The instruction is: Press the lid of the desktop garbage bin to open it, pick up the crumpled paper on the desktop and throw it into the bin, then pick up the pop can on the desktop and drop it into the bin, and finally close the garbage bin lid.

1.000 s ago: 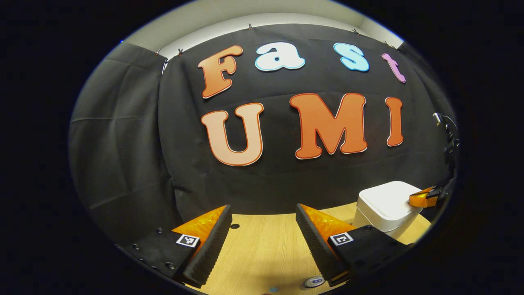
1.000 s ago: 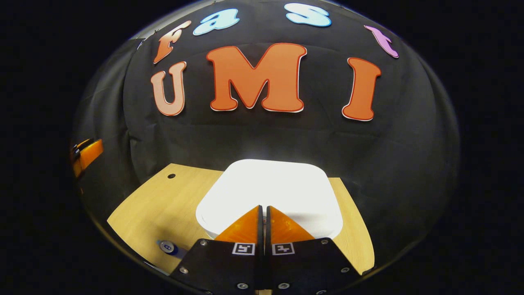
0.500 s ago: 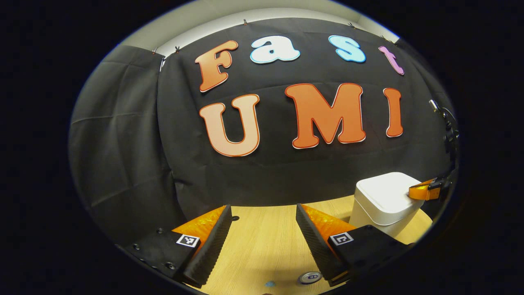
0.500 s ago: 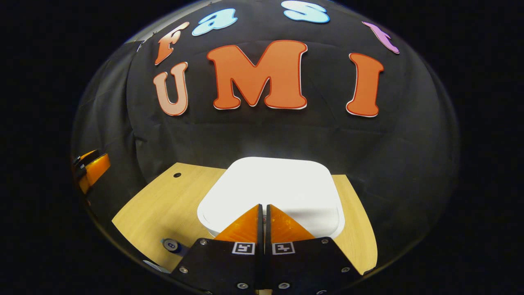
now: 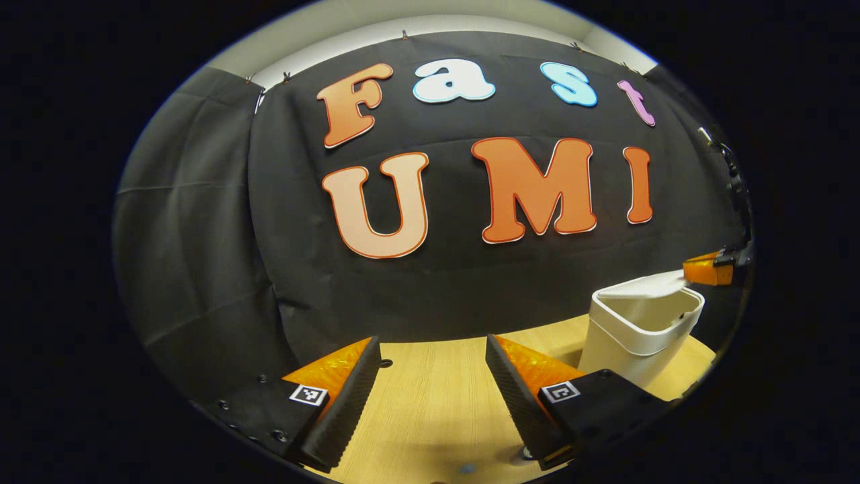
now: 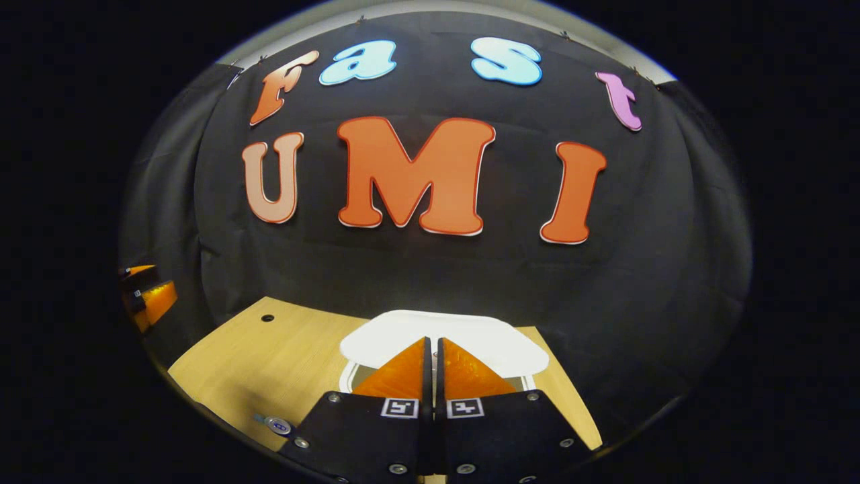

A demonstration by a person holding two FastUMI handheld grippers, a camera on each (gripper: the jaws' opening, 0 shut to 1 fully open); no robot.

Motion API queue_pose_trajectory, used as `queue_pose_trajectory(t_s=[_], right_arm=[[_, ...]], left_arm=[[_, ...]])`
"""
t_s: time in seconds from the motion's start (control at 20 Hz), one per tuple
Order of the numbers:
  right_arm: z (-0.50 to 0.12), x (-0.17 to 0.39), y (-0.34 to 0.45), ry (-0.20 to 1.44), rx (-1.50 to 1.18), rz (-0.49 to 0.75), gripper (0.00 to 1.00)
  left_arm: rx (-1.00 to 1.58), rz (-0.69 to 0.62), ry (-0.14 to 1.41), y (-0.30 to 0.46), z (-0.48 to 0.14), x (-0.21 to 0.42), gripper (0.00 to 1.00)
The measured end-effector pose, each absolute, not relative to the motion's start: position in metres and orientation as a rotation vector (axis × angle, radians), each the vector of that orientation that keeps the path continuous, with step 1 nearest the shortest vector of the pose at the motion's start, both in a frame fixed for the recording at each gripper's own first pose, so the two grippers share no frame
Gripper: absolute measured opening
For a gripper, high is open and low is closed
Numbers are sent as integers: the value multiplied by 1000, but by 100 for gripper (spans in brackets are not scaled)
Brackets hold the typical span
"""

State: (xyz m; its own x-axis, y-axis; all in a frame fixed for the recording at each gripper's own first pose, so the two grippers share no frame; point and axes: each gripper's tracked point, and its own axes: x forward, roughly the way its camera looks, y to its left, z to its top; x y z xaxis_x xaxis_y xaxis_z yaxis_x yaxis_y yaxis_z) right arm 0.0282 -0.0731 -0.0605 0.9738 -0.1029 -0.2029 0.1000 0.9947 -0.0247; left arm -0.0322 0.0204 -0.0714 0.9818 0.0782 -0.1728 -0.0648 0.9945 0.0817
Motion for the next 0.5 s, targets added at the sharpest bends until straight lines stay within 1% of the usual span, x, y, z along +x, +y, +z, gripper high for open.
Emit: queue_pose_trajectory(t_s=[0.1,0.25,0.35,0.45,0.5], right_arm=[[-45,24,-66,157,-25,-121,1],[-27,19,-44,80,-48,-108,1],[-35,15,-29,91,-73,-94,5],[-46,10,-13,113,-69,-77,13],[-53,8,-1,127,-53,-54,24]], left_arm=[[56,50,186,26,-78,-31,99],[38,17,216,34,-93,-27,99],[36,-7,242,36,-106,-25,99],[44,-36,274,37,-122,-24,99],[47,-52,293,35,-130,-24,99]])
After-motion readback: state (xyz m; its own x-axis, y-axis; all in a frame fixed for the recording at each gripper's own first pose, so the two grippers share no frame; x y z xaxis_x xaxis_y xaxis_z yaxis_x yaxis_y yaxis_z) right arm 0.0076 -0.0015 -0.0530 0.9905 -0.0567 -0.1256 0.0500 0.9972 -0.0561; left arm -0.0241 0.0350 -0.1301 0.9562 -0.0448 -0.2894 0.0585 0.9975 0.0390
